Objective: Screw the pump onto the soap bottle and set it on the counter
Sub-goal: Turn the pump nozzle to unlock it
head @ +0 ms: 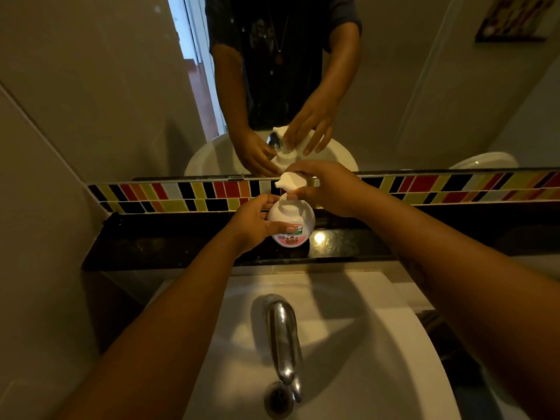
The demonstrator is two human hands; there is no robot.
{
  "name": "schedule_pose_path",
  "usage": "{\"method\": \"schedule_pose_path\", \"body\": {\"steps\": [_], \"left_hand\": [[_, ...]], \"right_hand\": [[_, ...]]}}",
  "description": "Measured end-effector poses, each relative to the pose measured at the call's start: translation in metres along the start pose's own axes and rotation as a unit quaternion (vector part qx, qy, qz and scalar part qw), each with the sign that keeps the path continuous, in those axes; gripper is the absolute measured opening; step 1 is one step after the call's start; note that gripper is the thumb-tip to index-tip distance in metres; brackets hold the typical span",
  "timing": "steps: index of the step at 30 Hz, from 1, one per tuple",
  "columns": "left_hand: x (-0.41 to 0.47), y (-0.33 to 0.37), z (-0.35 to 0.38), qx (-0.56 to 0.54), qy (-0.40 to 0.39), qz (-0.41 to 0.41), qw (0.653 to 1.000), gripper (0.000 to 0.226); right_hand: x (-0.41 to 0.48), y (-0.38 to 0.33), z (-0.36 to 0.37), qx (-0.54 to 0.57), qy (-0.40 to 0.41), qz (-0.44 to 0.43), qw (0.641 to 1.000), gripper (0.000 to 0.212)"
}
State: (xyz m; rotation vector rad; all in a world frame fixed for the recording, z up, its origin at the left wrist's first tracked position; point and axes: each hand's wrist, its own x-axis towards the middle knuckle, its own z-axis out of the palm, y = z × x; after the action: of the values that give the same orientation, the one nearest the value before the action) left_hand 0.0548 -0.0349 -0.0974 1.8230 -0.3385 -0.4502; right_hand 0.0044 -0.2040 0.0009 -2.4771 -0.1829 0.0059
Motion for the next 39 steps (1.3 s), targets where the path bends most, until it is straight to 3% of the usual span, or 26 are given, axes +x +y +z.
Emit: {"method": "schedule_pose_path", "body": {"steps": [4,6,10,14,21,26,30,34,39], "left_hand": [[0.0,0.003,-0.001,0.008,-0.007,-0.006,1.0,0.056],[-0.001,0.004,-0.001,0.019,-0.009,-0.009,1.0,0.058],[-0.002,0.003,-0.001,0.023,-0.007,0.0,1.0,0.06],[-0.003,0.002,-0.001,0.036,0.0,0.012,0.999,0.062],[-0.004,0.003,-0.001,0.02,-0.006,0.014,1.0,0.073],[-0.002,0.003,-0.002,0.02,-0.011,0.011,1.0,0.071],[-0.001,0.002,-0.004,0.017,-0.014,0.006,1.0,0.068],[0.001,0.003,-0.005,0.02,-0.018,0.003,1.0,0.06],[0.001,0.004,-0.005,0.018,-0.021,0.003,1.0,0.056]], "right_hand": [[0.005,0.0,-0.012,0.003,-0.094,0.005,0.996,0.058],[0.006,-0.002,-0.017,-0.017,-0.101,0.001,0.995,0.06],[-0.001,-0.006,-0.01,-0.011,-0.03,-0.007,0.999,0.075],[-0.004,-0.007,0.012,-0.006,0.076,0.019,0.997,0.063],[-0.004,-0.006,0.034,0.016,0.174,0.022,0.984,0.052],[-0.001,-0.002,0.023,-0.037,0.13,-0.005,0.991,0.049],[-0.006,0.004,0.01,0.009,0.054,-0.043,0.998,0.048],[-0.007,0.009,-0.002,0.053,-0.038,-0.023,0.998,0.049],[-0.006,0.01,-0.006,0.075,-0.071,0.002,0.995,0.054]]}}
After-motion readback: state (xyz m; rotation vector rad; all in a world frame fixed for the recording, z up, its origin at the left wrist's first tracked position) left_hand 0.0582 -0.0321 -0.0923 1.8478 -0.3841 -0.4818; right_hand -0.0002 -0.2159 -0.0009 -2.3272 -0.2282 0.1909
